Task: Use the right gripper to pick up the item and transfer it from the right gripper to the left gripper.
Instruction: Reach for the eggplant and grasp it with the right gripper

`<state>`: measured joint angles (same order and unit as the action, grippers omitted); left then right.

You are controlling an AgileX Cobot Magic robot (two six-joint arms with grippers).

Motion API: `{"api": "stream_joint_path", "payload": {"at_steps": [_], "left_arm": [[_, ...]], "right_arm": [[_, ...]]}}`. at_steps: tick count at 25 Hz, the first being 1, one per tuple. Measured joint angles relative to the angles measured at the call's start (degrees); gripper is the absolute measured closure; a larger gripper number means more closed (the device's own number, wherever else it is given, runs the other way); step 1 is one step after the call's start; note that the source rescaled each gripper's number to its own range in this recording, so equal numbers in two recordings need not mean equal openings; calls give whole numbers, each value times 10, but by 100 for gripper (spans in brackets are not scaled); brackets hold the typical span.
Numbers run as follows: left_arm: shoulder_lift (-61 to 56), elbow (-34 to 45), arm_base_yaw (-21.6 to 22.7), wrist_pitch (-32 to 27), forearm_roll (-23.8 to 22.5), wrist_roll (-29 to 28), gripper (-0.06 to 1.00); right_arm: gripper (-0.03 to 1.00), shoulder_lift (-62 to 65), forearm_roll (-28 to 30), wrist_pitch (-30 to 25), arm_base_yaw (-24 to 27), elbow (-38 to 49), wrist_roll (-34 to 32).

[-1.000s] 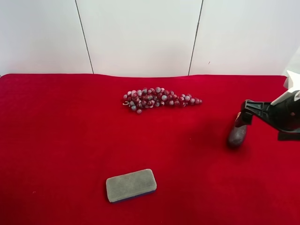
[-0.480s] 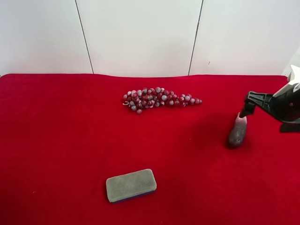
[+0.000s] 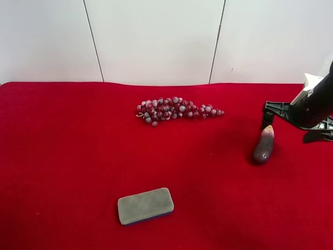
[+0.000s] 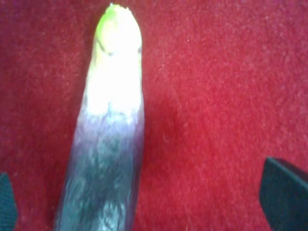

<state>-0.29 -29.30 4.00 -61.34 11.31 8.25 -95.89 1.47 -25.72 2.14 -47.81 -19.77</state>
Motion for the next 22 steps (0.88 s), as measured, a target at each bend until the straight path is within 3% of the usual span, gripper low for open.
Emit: {"api": "stream_joint_path", "payload": {"at_steps": [14,22], "left_arm": [[0,0,0,0,0,0,-6],[0,0,0,0,0,0,-6]], "right_arm": [[-3,-31,64,-26,0,-84,0],[-3,-76,73,-35,0,-106,-3]]}}
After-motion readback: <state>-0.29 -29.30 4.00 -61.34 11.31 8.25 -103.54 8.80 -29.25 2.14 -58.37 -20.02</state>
